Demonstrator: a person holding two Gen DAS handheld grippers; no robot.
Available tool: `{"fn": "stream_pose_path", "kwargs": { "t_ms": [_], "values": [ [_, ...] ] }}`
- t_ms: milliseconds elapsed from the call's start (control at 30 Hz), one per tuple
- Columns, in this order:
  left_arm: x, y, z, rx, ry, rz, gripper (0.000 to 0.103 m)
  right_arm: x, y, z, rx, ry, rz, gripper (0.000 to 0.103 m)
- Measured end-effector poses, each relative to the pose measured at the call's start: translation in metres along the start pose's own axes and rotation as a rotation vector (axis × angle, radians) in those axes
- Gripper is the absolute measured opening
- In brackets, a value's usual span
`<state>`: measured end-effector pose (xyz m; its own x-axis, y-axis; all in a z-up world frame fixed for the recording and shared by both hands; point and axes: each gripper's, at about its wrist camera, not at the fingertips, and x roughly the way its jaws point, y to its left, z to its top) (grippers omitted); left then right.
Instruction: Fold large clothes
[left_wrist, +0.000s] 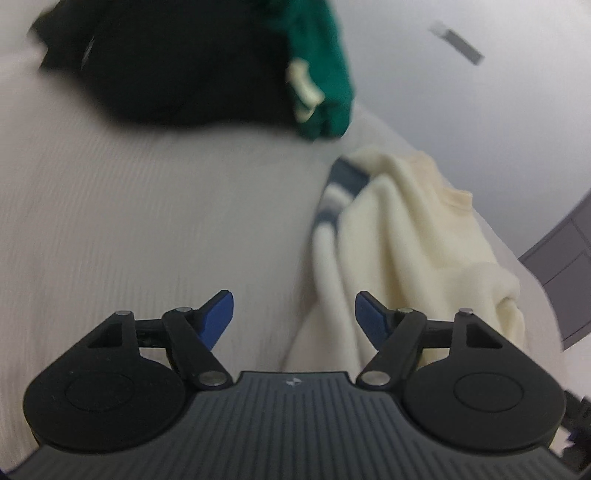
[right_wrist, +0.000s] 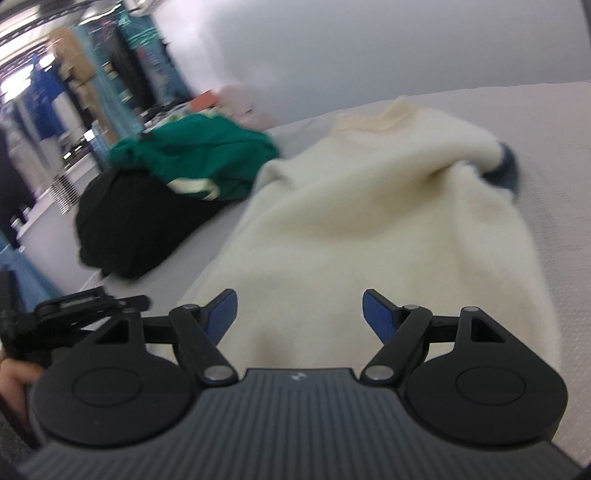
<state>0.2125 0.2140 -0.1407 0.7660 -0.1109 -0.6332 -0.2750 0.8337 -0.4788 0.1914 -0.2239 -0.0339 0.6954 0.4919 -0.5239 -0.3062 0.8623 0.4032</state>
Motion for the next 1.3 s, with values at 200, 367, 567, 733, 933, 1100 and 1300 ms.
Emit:
{"fn": "stream_pose_path", "kwargs": {
  "t_ms": [200, 367, 567, 733, 933, 1100, 1300],
  "values": [
    [-0.011, 0.014, -0.028, -0.155, 0.073, -0.086, 0.066, -0.001, 0.034, -0.017, -0.096, 0.037, 0.089, 0.076],
    [0.004, 0.012, -0.03, -0.137, 0.093, -0.09, 0.066, 0.014, 0.046, -0.025, -0.122, 0.091, 0.1, 0.076],
    [0.02, 0.011, -0.03, -0.149, 0.12, -0.092, 0.066, 0.033, 0.054, -0.031, -0.158, 0.115, 0.053, 0.082],
    [0.027, 0.011, -0.028, -0.153, 0.119, -0.09, 0.066, 0.059, 0.07, -0.05, -0.31, 0.168, -0.043, 0.092],
    [0.027, 0.013, -0.029, -0.154, 0.12, -0.097, 0.066, 0.08, 0.073, -0.064, -0.413, 0.196, -0.194, 0.067],
    [0.024, 0.016, -0.029, -0.173, 0.123, -0.109, 0.067, 0.062, 0.058, -0.049, -0.309, 0.171, -0.191, 0.031],
    [0.02, 0.016, -0.031, -0.172, 0.118, -0.123, 0.068, 0.033, 0.053, -0.033, -0.27, 0.059, -0.244, 0.024]
  ]
}}
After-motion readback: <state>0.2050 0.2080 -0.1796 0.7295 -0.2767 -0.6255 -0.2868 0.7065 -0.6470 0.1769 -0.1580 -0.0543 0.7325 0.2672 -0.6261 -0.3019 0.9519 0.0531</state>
